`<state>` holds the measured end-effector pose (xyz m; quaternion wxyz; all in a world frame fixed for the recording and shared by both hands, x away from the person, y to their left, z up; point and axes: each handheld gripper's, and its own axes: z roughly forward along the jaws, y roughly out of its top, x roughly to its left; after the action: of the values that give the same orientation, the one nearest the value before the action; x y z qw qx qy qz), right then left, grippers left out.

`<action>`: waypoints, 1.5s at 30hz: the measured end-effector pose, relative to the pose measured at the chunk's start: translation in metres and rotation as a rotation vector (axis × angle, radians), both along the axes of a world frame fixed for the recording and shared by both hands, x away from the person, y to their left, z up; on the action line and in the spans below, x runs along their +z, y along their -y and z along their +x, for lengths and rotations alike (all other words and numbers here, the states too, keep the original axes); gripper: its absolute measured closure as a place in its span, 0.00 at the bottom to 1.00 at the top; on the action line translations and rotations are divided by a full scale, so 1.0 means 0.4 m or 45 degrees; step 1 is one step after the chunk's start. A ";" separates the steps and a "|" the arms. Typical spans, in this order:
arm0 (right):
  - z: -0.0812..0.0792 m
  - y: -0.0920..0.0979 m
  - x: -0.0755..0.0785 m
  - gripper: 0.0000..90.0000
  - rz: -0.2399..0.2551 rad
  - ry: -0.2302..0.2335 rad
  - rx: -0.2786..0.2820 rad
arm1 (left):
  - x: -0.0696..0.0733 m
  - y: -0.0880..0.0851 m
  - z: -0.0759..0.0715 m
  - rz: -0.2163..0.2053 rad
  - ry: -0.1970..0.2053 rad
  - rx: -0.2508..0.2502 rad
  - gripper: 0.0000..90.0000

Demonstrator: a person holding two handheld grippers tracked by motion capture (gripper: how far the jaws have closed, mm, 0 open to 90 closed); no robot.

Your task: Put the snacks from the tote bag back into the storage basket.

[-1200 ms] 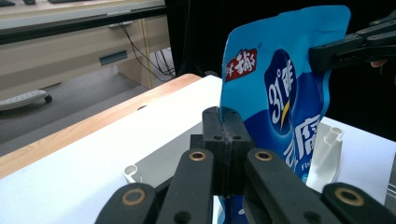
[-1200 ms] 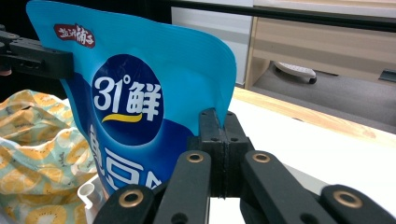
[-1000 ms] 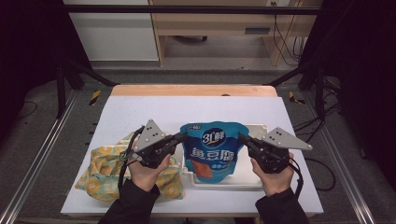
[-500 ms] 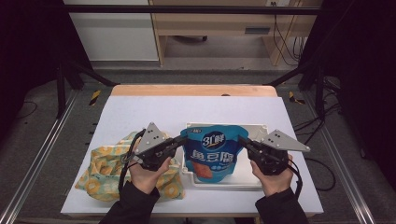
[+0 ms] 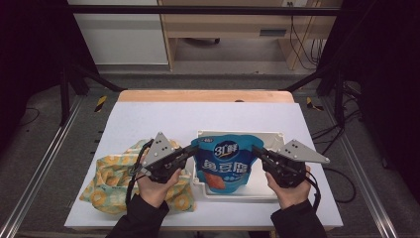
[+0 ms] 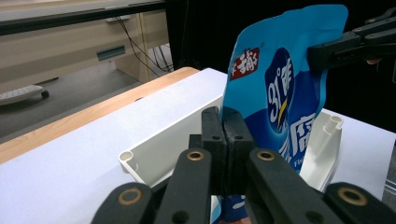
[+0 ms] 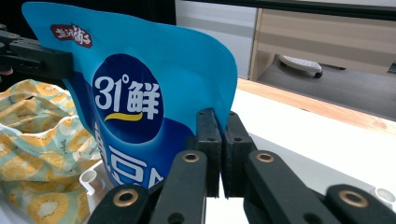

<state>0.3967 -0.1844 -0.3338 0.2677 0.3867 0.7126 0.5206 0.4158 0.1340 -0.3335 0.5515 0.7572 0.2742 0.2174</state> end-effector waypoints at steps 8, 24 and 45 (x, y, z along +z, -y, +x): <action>-0.005 0.009 0.002 0.78 0.024 0.033 0.002 | 0.005 -0.021 -0.001 -0.010 0.008 -0.004 0.80; -0.019 0.059 -0.029 0.38 0.066 0.059 -0.055 | -0.034 -0.163 -0.022 0.026 0.002 0.153 0.40; -0.016 0.139 -0.137 0.24 0.013 -0.032 -0.155 | -0.133 -0.337 -0.051 0.057 -0.116 0.323 0.29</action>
<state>0.3904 -0.2400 -0.3886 0.2881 0.4372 0.6884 0.5019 0.3955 0.2689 -0.3869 0.4896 0.7377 0.3875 0.2568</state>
